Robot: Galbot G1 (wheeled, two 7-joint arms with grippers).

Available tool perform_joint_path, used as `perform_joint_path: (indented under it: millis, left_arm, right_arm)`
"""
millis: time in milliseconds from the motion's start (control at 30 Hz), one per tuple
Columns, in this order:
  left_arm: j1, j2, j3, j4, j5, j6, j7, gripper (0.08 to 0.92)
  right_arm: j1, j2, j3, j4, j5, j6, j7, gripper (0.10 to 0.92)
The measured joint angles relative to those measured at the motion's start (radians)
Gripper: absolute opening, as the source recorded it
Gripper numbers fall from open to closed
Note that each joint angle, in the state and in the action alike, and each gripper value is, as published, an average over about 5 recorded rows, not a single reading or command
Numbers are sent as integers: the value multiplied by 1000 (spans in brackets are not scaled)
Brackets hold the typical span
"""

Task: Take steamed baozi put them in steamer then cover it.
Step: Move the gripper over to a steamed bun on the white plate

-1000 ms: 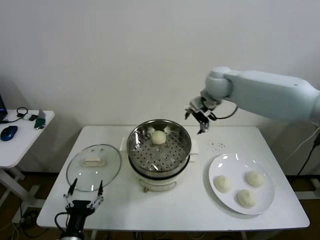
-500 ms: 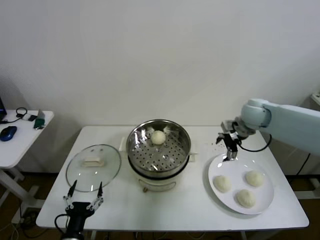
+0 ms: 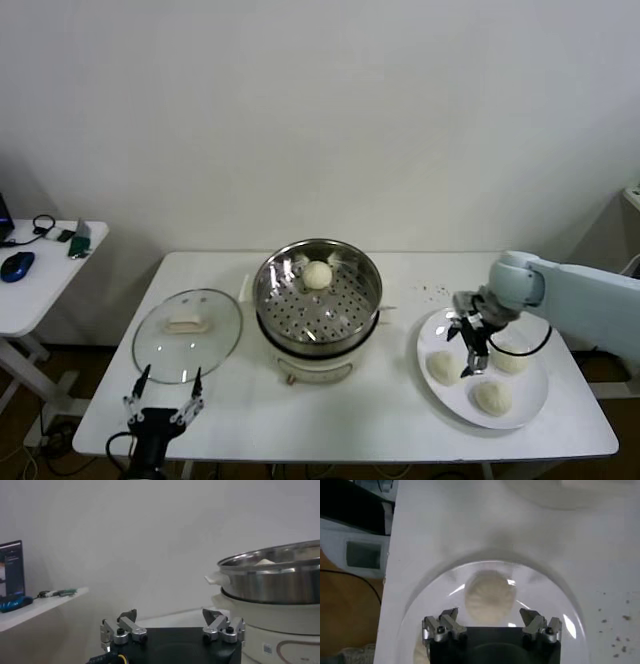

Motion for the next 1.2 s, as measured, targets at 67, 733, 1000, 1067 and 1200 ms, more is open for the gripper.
perform_joint_path:
  millis: [67,733,1000,1067,1200]
  left_arm:
    - [2,0,-1,1,0,0,0,823]
    - [7,-3,-3,11,2,-8,-2,823]
    - [10,-3,-6,12,1,-10,-4,823]
    - [11,-4,-6,12,1,-10,-4,823]
    - [14,-6,-5,11,1,-10,-5,823]
  right_arm:
    - [-24,4,13,-10,-6,-1,4,823]
    - [-131,52,99,-87,-33,1,29,823]
    - [-138,55,107,-96,-33,13,15,784]
    - [-138,55,109,-96,-29,14,13,767]
    - [-137,53,111,-96,-20,15,13,749]
